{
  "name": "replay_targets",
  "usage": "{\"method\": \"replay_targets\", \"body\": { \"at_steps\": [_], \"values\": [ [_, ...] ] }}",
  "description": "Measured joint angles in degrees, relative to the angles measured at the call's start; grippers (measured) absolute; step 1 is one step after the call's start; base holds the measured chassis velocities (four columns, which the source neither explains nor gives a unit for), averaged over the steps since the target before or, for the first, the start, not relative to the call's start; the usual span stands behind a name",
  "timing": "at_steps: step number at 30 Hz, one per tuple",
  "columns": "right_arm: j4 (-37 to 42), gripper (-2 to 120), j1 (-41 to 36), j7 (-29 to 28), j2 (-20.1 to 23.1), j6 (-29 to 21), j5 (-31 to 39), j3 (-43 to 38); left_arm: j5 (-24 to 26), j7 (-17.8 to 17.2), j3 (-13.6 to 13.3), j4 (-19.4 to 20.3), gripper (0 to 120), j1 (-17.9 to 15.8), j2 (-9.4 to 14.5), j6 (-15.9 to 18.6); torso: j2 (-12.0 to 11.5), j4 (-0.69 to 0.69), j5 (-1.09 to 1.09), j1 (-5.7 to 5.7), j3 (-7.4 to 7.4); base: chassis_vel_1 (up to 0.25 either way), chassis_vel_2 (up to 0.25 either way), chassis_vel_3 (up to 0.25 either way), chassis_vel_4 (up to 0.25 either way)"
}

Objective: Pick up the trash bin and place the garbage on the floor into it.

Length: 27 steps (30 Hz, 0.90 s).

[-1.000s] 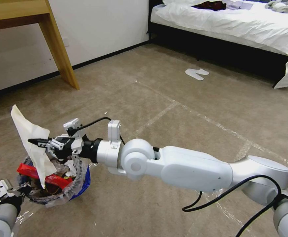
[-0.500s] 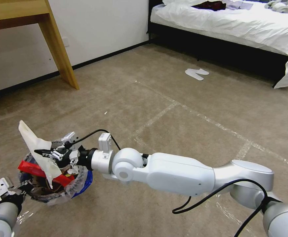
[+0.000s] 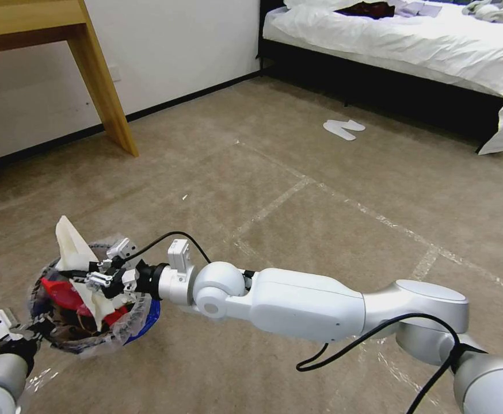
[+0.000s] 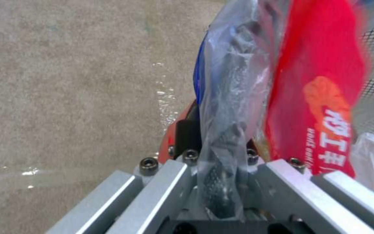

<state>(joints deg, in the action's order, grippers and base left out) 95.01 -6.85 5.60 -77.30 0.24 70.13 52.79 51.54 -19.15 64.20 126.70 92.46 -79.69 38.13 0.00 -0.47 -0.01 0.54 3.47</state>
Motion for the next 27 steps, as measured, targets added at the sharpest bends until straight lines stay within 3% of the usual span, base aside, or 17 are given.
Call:
{"method": "replay_targets", "body": {
  "at_steps": [3,5,17,27],
  "values": [
    [0.5,45,0.1,-0.1,0.2,-0.2,0.3,-0.2,0.0,0.0,0.0,-0.1,1,0.0,0.0,0.0,0.0,0.0,0.0,0.0,0.0,0.0,0.0,0.0,0.0],
    [2.0,57,0.3,-0.7,0.7,-0.7,1.1,-0.9,-0.1,0.0,0.1,-0.2,1,0.0,0.0,-0.1,0.0,0.0,0.0,0.0,0.0,0.0,0.0,0.0,0.0],
    [5.1,98,0.6,-2.1,1.1,-3.5,2.2,0.1,-0.3,0.0,0.1,-0.2,1,-0.1,-0.5,-0.2,0.0,0.0,0.0,0.0,0.0,0.0,0.0,0.0,0.0],
    [3.9,100,1.8,-3.2,-1.2,-2.5,0.7,1.8,-0.4,0.2,0.1,-0.4,1,-0.5,-1.3,-0.3,0.0,0.0,0.0,0.0,0.0,0.0,0.0,0.0,0.0]
  ]
}}
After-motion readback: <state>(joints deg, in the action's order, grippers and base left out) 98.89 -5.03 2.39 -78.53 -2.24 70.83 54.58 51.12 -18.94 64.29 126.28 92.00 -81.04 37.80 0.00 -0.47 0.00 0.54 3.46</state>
